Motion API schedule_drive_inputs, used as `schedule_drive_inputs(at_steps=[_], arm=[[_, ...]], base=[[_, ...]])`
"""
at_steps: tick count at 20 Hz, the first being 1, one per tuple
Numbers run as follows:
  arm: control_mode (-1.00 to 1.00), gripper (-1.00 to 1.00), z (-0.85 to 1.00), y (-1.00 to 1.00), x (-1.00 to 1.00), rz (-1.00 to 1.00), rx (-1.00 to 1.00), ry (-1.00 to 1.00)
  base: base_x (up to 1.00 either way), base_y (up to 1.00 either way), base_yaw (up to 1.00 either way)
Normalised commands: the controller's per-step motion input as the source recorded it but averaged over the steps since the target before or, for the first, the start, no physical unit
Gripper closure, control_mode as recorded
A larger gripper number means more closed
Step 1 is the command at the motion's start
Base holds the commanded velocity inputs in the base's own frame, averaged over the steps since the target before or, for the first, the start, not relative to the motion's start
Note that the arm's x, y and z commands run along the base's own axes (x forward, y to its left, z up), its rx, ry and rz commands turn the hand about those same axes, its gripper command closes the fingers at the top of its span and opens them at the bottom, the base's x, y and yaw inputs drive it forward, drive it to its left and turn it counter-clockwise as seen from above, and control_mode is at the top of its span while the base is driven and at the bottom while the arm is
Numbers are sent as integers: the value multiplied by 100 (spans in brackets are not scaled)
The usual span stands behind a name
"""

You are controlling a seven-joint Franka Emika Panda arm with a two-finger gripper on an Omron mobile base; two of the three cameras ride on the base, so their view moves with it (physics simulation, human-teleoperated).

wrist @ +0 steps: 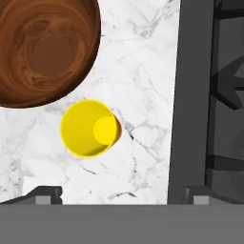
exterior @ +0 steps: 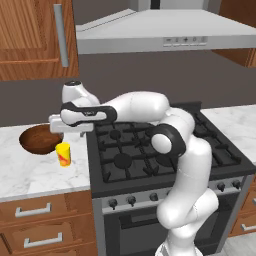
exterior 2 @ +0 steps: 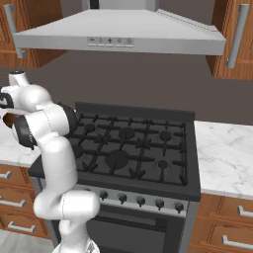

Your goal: Pick the cup and bowl from the counter and place them on the counter next to the sink.

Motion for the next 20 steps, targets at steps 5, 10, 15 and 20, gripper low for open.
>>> schedule_drive_inputs(at_steps=[5, 10, 15, 20], arm=[[-100, -100, -30, 0, 4, 0, 0, 0], [-100, -100, -26, 1, 6, 0, -1, 0], [-100, -100, -5, 12, 8, -1, -2, 1], [-100, -100, 0, 20, 8, -1, -1, 3]], base=[[0, 0, 0], [0, 0, 0], [0, 0, 0], [0, 0, 0]])
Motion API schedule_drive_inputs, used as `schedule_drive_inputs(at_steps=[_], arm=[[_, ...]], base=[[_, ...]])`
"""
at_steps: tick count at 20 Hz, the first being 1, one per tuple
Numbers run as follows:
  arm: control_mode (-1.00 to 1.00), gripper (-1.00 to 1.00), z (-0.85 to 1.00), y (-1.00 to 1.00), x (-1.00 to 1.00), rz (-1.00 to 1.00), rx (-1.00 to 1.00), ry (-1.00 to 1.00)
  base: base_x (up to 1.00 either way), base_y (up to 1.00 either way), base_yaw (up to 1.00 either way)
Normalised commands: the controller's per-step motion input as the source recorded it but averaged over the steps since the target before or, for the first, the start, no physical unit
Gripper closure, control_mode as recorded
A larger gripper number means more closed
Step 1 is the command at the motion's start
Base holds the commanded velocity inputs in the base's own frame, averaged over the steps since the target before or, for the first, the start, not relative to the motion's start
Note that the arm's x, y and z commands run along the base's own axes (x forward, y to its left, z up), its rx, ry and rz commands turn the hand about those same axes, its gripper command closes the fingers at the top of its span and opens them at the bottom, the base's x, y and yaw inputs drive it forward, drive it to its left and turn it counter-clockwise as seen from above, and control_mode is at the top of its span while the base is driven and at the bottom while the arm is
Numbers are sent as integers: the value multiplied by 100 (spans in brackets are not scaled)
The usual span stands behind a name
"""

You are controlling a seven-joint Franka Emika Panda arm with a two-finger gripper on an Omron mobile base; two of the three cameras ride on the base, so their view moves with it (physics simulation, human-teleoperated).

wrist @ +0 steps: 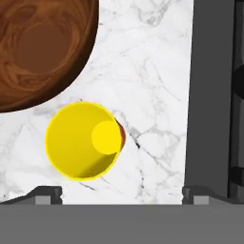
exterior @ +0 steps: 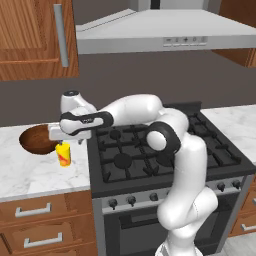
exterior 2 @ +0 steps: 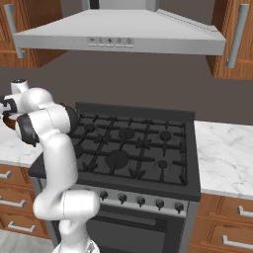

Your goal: Pick the cup and bowl from the counter and place them on the counter next to the sink.

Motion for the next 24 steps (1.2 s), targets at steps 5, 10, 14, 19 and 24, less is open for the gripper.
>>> schedule_drive_inputs(at_steps=[5, 10, 14, 19, 24], arm=[[-100, -100, 0, 5, 13, 0, 0, 2], [-100, -100, -1, 0, 24, 0, 0, 1], [-100, -100, -8, 0, 30, 0, 0, 0], [-100, -100, -5, 0, 2, 0, 0, 0], [-100, -100, -7, 0, 0, 0, 0, 2]], base=[[0, 0, 0], [0, 0, 0], [0, 0, 0], [0, 0, 0], [0, 0, 0]])
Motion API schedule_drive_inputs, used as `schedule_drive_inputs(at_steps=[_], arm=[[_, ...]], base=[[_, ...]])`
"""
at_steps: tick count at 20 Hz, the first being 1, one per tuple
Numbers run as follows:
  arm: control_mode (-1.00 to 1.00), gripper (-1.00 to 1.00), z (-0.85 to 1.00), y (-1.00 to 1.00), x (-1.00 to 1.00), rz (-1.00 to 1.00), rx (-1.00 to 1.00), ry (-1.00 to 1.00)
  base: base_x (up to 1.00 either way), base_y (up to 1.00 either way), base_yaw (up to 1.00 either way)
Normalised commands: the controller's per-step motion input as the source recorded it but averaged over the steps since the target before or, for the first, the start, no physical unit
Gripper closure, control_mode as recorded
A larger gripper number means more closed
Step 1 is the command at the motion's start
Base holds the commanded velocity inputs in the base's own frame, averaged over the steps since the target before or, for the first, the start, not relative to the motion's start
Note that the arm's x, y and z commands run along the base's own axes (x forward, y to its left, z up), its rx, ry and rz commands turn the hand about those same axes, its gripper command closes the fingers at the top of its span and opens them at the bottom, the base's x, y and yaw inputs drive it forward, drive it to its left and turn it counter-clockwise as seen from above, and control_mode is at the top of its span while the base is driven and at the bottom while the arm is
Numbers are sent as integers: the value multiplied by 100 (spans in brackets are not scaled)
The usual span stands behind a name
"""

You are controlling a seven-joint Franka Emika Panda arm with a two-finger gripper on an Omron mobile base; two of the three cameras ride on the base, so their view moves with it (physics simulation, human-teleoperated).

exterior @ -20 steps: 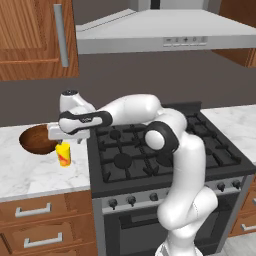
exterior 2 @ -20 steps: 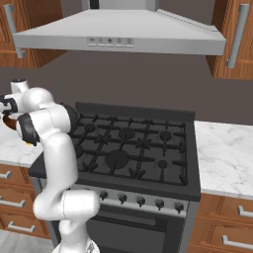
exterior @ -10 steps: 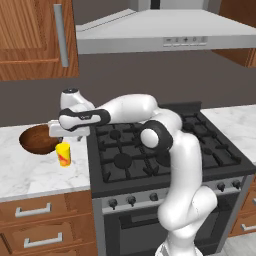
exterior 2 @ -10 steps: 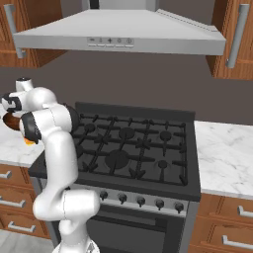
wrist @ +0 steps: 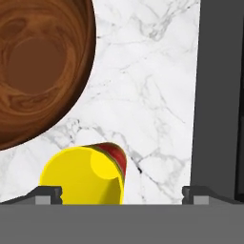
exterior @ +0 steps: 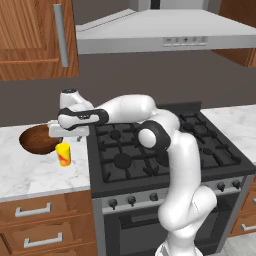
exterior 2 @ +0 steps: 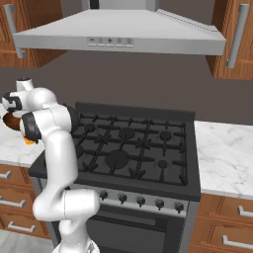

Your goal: Pick the cup and bowl from the counter and place them on the counter next to the sink.

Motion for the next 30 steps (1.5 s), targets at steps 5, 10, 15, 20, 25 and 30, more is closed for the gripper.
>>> schedule_drive_inputs(at_steps=[5, 10, 15, 20, 25, 30], arm=[[-100, -100, -4, 0, 0, 0, 0, 2], [-100, -100, -10, 0, 0, 0, 0, 0], [-100, -100, 0, 0, -2, 0, 0, 0], [-100, -100, -6, 0, -1, 0, 0, 0], [-100, -100, -16, 0, -3, 0, 0, 1], [-100, -100, -28, 0, 0, 0, 0, 1]], base=[[0, 0, 0], [0, 0, 0], [0, 0, 0], [0, 0, 0], [0, 0, 0], [0, 0, 0]])
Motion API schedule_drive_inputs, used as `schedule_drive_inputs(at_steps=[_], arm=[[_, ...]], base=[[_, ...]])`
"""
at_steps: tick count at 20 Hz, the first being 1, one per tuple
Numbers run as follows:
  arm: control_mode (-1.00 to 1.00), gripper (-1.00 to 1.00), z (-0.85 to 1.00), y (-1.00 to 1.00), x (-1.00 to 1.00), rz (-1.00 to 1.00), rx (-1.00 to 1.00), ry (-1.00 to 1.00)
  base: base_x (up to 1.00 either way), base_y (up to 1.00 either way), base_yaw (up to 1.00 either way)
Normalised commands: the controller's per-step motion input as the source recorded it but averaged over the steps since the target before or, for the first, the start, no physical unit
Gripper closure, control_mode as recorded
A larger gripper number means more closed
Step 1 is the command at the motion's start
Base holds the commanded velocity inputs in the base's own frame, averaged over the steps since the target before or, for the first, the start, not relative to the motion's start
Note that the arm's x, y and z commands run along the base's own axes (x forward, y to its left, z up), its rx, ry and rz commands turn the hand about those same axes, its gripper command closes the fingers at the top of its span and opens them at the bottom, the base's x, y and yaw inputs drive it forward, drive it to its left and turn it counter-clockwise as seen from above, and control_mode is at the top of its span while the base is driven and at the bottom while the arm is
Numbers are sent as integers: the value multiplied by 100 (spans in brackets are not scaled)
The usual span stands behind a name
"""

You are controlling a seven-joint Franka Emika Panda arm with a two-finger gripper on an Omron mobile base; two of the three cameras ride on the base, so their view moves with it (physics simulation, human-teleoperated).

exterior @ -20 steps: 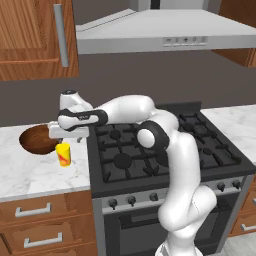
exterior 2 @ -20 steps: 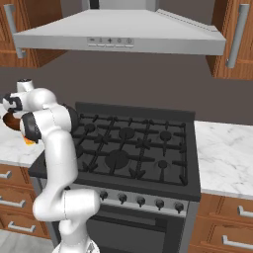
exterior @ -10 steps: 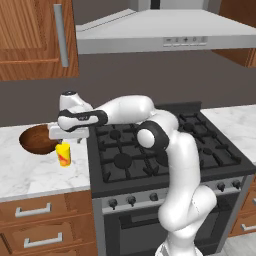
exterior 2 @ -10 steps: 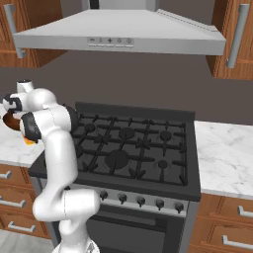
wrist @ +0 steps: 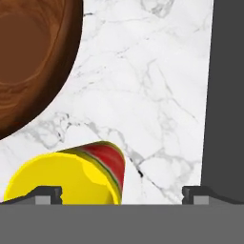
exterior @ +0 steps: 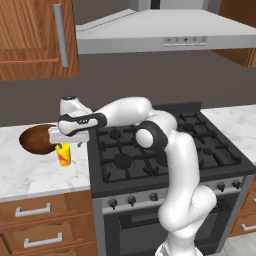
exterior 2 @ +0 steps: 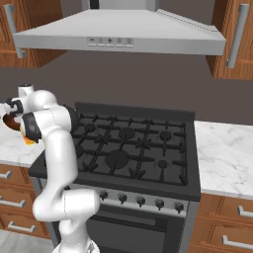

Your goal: Pick the cup and bowl from the counter and place them on the counter next to the sink.

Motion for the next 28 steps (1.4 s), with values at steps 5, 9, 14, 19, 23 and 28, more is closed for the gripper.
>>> schedule_drive_inputs(at_steps=[5, 9, 14, 19, 23, 28], arm=[[-100, -100, -23, 0, 0, 0, 0, 0], [-100, -100, -16, 0, 0, -1, 0, 0], [-100, -100, -13, 0, 0, -1, 0, 0], [-100, -100, -1, 0, 0, 0, 0, 0], [-100, -100, 0, 0, 0, 0, 0, 0], [-100, 100, 0, 0, 0, 0, 0, 0]], base=[[0, 0, 0], [0, 0, 0], [0, 0, 0], [0, 0, 0], [0, 0, 0], [0, 0, 0]])
